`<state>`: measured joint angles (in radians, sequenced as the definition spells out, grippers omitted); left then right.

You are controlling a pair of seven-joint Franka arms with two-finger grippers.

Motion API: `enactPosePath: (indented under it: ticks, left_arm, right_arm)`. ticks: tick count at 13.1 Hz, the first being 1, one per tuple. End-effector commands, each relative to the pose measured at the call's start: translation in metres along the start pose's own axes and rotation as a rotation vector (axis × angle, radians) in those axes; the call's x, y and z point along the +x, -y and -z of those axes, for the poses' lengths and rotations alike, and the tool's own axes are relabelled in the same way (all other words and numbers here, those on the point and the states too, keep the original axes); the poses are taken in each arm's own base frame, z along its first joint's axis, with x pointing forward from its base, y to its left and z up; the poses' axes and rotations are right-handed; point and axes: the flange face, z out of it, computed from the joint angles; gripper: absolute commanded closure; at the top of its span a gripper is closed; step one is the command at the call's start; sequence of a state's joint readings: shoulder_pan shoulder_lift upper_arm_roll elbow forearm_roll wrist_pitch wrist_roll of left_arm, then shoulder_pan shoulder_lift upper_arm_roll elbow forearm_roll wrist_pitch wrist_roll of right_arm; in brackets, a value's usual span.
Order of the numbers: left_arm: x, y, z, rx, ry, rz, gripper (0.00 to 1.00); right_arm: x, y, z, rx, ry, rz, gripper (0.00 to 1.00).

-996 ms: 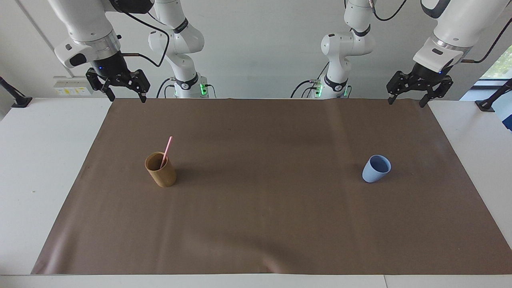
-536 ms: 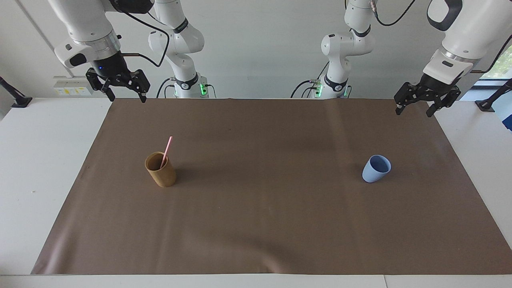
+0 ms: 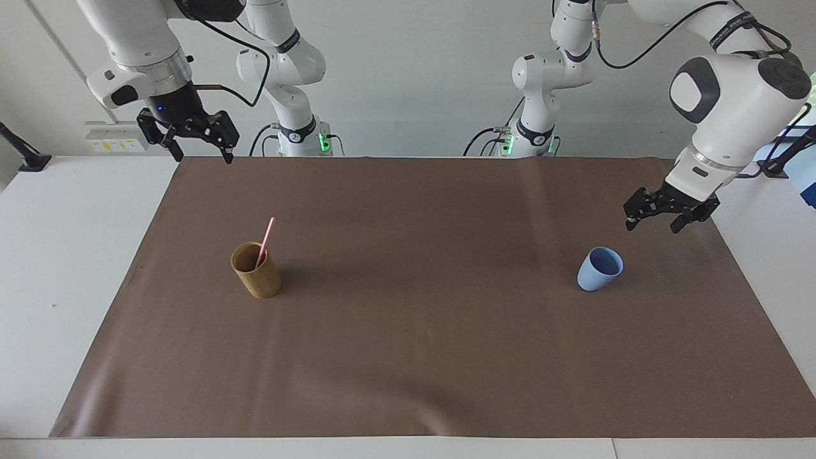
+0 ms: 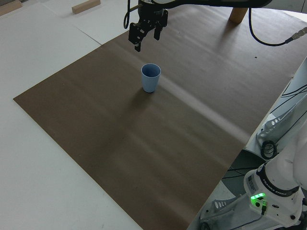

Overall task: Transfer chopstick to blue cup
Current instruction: 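Grasp the light blue cup rim with the left gripper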

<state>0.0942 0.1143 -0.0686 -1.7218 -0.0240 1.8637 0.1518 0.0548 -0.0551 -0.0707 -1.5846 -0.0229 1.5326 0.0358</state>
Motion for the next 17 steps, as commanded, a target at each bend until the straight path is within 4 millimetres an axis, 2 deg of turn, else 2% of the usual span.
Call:
enactPosePath:
  ticks: [1, 3, 6, 8, 9, 11, 12, 17]
  left_arm:
    - [-0.007, 0.010, -0.039, 0.012, -0.011, -0.009, 0.00]
    - [-0.010, 0.007, -0.082, 0.004, 0.025, -0.012, 0.05]
    - [-0.013, 0.007, -0.123, -0.002, 0.046, -0.010, 0.14]
    - [-0.015, 0.002, -0.140, -0.005, 0.041, -0.008, 0.26]
    - [-0.015, 0.000, -0.146, -0.006, 0.032, -0.006, 0.43]
    - [-0.017, 0.001, -0.151, -0.009, 0.034, 0.004, 0.96]
    - [-0.017, 0.000, -0.151, -0.011, 0.041, 0.003, 1.00]
    - [-0.014, 0.000, -0.144, -0.015, 0.053, 0.004, 1.00]
  right_arm:
    - [-0.003, -0.001, 0.000, 0.003, -0.001, 0.026, 0.00]
    - [-0.003, -0.001, 0.000, 0.004, -0.003, 0.024, 0.00]
    - [-0.003, -0.001, -0.001, 0.003, 0.000, 0.026, 0.00]
    - [-0.003, -0.001, -0.001, 0.003, 0.000, 0.026, 0.00]
    - [-0.003, -0.001, -0.001, 0.003, 0.000, 0.026, 0.00]
    - [-0.003, -0.001, -0.001, 0.003, 0.000, 0.024, 0.00]
    - [-0.003, -0.001, -0.001, 0.003, 0.002, 0.024, 0.00]
    - [-0.005, -0.005, -0.001, 0.004, 0.002, 0.020, 0.00]
